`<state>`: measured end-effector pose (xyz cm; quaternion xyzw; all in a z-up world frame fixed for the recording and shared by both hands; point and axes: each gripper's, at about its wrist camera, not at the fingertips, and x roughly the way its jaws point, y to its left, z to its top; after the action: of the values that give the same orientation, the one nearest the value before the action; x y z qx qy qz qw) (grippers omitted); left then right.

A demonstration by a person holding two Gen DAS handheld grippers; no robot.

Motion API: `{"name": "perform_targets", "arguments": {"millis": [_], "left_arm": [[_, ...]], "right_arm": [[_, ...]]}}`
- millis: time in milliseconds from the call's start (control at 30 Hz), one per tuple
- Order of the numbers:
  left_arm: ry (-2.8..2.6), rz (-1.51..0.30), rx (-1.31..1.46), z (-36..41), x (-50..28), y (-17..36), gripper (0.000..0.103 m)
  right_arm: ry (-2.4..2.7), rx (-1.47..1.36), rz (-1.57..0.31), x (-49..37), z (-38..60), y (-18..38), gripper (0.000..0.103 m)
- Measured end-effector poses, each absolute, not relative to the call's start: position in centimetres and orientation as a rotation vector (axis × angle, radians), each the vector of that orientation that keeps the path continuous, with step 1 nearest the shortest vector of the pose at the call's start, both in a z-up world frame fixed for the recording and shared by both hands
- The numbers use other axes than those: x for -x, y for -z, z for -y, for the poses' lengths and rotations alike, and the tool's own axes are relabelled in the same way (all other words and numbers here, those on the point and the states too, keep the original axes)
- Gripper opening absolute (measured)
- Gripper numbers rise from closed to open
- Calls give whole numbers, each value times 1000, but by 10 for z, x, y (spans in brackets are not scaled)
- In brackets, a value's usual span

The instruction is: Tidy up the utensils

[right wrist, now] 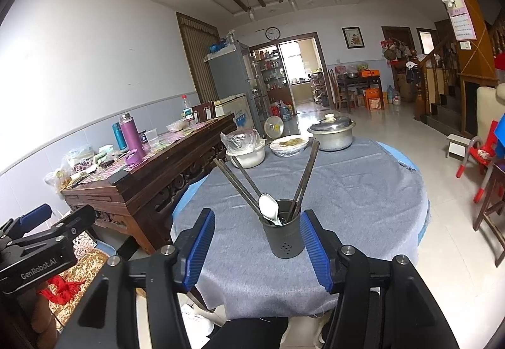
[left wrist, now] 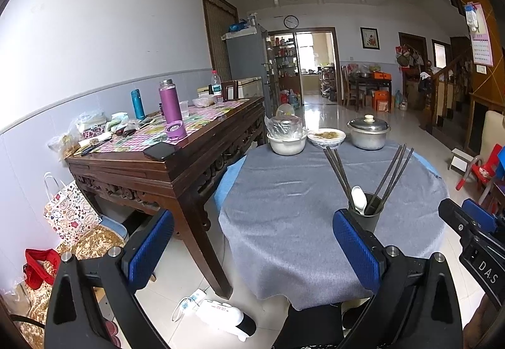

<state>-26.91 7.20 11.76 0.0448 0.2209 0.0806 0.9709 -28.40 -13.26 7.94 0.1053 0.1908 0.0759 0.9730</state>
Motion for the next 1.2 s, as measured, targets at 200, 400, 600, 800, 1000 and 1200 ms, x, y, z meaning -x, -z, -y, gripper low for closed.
{"name": "perform_targets", "arguments": {"millis": [200, 400, 600, 800, 1000, 1200], "left_arm": [[-172, -439, -79, -75, 270, -120, 100], [-175, -435, -80, -74, 271, -120, 100], [-172, -439, -79, -73, 272, -119, 100], [-171, -440, -79, -72, 272, -119, 100], [-174, -441, -77, -72, 272, -118, 100], [-178, -449, -72, -72, 273, -115, 100]], "right_arm": [[-149, -205, -378, 285, 130, -79, 61], [-143, -206, -369, 287, 131, -80, 63], [-138, -209, -365, 288, 133, -80, 63], [-139, -207, -364, 289, 134, -80, 63], [-138, -209, -365, 289, 134, -80, 63], [-139, -208, -365, 289, 134, -80, 63]]}}
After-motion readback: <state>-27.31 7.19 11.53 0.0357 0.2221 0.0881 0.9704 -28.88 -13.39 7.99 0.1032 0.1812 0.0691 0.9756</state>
